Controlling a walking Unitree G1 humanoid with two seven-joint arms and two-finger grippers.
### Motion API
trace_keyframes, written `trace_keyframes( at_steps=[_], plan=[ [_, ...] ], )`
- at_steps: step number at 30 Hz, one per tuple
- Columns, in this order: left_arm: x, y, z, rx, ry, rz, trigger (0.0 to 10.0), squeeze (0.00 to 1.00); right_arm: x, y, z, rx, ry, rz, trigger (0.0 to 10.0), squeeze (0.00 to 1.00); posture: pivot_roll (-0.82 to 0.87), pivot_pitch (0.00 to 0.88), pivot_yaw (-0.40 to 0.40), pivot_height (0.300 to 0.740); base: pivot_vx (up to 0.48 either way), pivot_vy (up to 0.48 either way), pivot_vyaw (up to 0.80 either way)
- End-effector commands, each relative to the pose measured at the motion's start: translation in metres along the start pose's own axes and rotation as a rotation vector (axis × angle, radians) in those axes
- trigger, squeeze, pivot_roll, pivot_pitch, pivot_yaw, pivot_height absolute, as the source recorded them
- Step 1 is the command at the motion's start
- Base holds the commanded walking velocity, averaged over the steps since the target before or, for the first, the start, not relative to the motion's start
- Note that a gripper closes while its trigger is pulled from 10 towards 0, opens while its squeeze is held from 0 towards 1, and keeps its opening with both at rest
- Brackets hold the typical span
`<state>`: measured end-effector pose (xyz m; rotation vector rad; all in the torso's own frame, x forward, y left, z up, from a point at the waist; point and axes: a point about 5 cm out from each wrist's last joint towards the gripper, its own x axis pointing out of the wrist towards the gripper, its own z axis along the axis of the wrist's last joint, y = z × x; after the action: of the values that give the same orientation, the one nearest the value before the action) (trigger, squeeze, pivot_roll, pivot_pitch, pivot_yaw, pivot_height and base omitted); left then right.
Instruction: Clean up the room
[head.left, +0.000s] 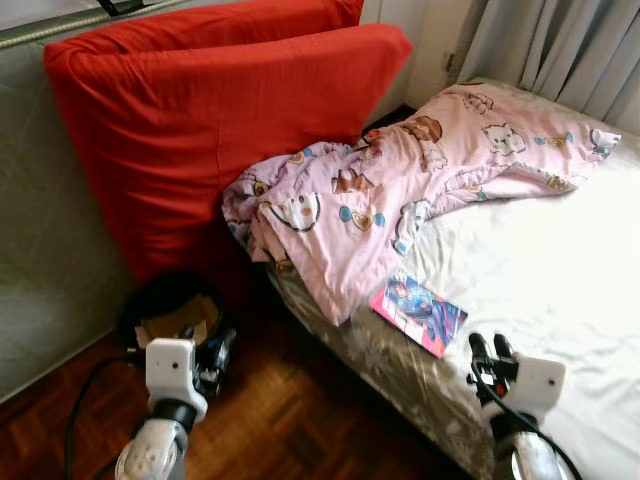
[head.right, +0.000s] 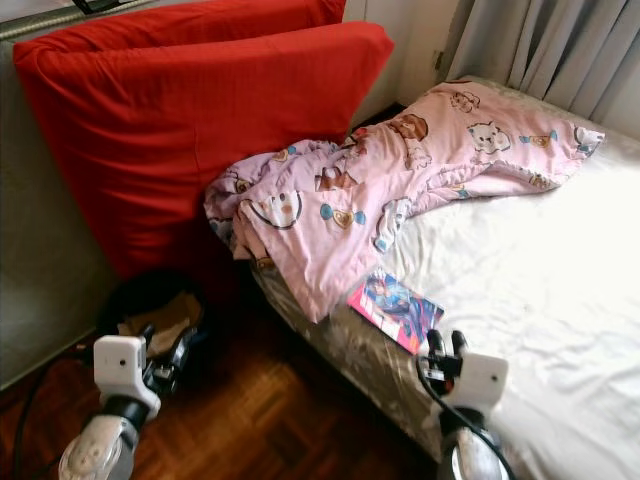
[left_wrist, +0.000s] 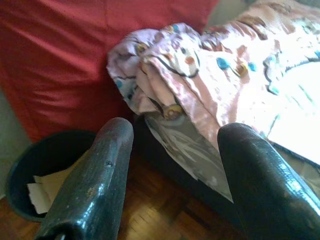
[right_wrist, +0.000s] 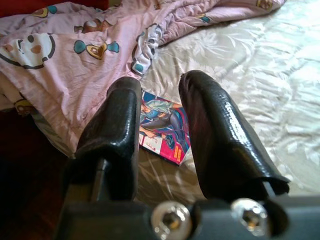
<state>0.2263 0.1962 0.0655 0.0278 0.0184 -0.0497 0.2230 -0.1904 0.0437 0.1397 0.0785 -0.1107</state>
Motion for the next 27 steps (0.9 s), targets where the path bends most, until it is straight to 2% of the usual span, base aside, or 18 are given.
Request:
trace_keyframes(
  at_steps=[1,17,19,25,27],
  plan=[
    [-0.0004,-0.0010,0.0005,0.007,0.007,-0.004,10.0,0.00,-0.0027,-0.0026,0.0001,-0.003,0.008,-0.012,10.0,0.00,0.04,0.163,-0.049,0.740,0.000,0.000,-0.80],
    [0.0005,0.0001,0.0021,0.007,0.011,0.007,10.0,0.00,0.0002,0.0004,-0.0003,-0.003,0.017,0.003,10.0,0.00,0.05,0.166,-0.049,0.740,0.000,0.000,-0.80],
    [0.0001,0.0005,0.0016,0.009,0.014,0.009,10.0,0.00,-0.0003,0.0038,-0.0009,-0.044,0.014,0.040,10.0,0.00,0.04,0.162,-0.050,0.740,0.000,0.000,0.00],
    [0.0016,0.0001,0.0028,0.011,0.009,0.013,10.0,0.00,0.0017,0.0045,-0.0023,-0.020,0.019,0.022,10.0,0.00,0.05,0.160,-0.053,0.740,0.000,0.000,0.00],
    [0.0015,-0.0006,0.0025,0.010,0.010,0.012,10.0,0.00,0.0024,0.0041,-0.0029,-0.009,0.023,0.027,10.0,0.00,0.04,0.157,-0.051,0.740,0.000,0.000,-0.80]
  ],
)
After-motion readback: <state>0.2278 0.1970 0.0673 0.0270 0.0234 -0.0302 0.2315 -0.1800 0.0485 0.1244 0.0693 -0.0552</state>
